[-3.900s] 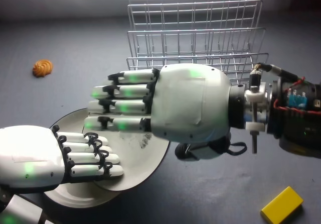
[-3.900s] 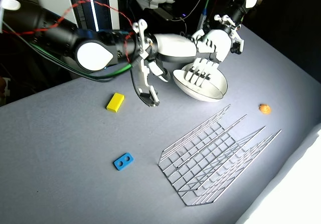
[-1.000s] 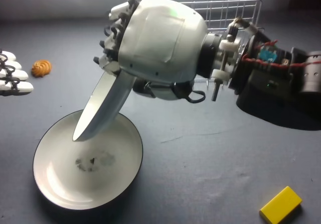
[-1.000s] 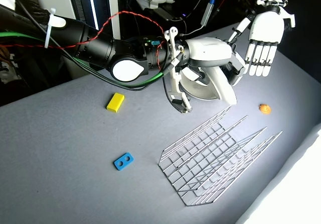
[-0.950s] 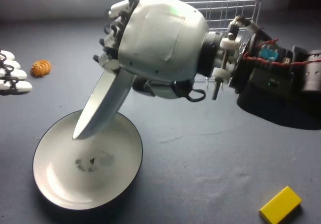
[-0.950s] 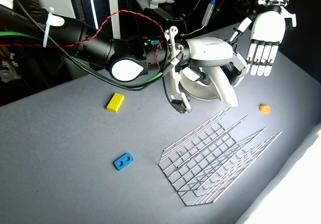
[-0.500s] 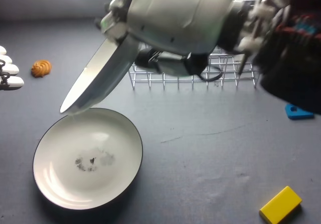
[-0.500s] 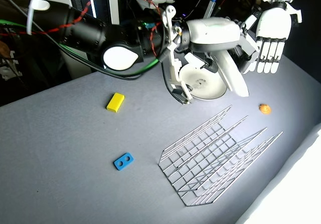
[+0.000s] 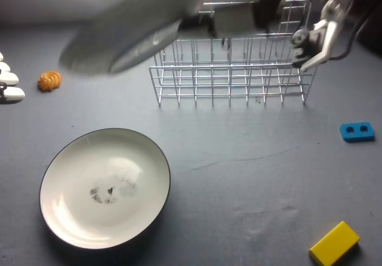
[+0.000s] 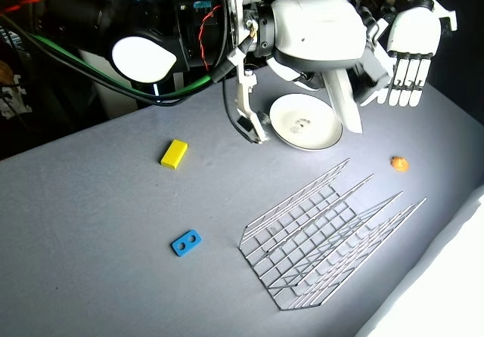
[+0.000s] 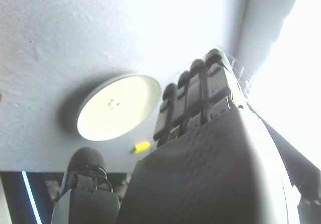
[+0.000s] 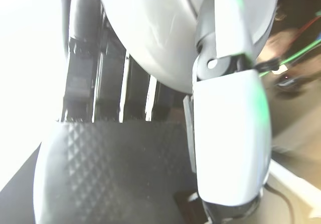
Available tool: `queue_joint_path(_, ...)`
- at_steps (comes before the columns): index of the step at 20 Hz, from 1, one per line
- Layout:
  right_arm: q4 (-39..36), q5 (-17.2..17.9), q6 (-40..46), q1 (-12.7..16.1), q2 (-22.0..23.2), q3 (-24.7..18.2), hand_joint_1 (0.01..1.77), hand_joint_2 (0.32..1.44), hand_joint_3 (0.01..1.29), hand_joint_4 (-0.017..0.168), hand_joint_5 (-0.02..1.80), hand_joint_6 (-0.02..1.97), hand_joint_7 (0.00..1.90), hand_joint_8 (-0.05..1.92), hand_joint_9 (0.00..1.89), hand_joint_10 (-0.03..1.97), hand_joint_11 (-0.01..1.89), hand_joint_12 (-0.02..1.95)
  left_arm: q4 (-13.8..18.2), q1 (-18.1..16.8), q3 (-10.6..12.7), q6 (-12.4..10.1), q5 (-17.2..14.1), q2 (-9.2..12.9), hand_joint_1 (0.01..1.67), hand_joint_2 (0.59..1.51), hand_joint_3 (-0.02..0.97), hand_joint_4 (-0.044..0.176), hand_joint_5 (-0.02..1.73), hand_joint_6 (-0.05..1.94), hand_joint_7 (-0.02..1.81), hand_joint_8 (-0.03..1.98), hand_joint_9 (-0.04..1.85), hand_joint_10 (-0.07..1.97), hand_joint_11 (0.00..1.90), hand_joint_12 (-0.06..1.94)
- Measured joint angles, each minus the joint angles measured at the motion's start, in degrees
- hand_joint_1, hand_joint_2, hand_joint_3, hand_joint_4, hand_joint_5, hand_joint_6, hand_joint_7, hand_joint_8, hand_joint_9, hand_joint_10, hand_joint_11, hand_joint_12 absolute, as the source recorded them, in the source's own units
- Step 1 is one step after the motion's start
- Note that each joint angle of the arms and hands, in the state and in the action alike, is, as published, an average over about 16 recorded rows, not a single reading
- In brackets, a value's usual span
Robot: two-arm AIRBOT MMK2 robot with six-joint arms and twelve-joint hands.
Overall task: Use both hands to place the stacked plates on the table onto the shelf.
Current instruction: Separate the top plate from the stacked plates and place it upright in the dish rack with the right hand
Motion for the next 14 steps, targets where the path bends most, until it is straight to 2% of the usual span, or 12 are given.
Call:
queue_joint_path(6, 8.6, -4.3, 4.5, 2.8, 1.6, 1.2, 1.20, 0.97, 0.01, 0.023, 0.97, 0.96, 1.01, 0.98, 0.98, 0.75, 0.68, 1.30, 0.4, -1.5, -2.2, 0.0, -0.2, 1.7, 0.02, 1.129, 0.020, 0.007, 0.02, 0.01, 0.01, 0.01, 0.02, 0.01, 0.01, 0.01)
queue_joint_path(14, 16.2, -7.0, 5.4, 4.2, 1.0, 4.9, 1.21, 0.97, 0.01, 0.021, 0.98, 0.95, 1.02, 0.96, 0.99, 0.74, 0.70, 1.29, 2.2, -2.6, -4.3, 0.1, -2.7, 2.8, 0.02, 1.129, 0.020, 0.007, 0.02, 0.01, 0.01, 0.01, 0.02, 0.01, 0.01, 0.01)
